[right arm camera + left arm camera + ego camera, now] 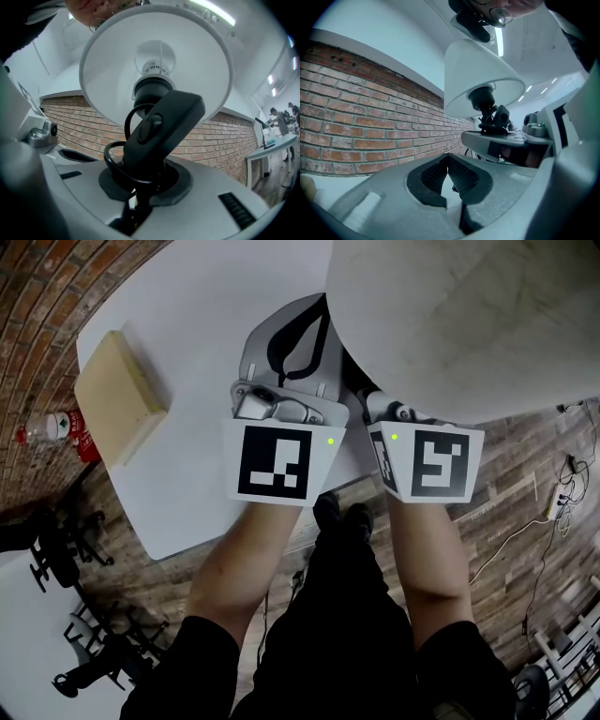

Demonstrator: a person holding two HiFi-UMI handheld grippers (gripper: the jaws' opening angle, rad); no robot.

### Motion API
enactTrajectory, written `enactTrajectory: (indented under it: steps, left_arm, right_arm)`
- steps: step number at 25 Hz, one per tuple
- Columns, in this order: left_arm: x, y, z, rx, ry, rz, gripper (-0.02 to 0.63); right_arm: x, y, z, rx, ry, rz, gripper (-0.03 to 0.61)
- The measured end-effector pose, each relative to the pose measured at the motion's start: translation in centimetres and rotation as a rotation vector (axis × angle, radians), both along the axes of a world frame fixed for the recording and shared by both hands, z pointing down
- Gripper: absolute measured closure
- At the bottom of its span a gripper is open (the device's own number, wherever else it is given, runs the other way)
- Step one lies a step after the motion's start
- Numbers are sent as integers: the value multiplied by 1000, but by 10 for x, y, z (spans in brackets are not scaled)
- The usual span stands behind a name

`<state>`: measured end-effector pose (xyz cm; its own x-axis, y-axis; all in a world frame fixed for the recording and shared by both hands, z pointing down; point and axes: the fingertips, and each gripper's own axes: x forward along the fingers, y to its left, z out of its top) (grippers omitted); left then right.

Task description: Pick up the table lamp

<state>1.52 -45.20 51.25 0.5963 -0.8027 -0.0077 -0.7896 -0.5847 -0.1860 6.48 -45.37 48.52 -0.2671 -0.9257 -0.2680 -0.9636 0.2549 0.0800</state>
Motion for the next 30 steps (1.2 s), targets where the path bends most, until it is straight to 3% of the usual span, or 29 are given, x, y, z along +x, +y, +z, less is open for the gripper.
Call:
enactTrajectory:
  steps: [11,17,25,30]
  left_arm:
    - [-9,-2,-16,16,-9,-10,606]
    - [-16,3,-43,25,-3,-24,606]
    - [-33,29,-118,41,-61,-22,606]
    - [-43,36,-194,70,-15,-35,606]
  right_arm:
    - [-1,-5,-11,-13,-19,-14,530]
    - [-6,0,-44,-19,29,-45,532]
    - [6,16,-110,-63,18,-69,532]
    - [7,31,-168,-74,15,-68,532]
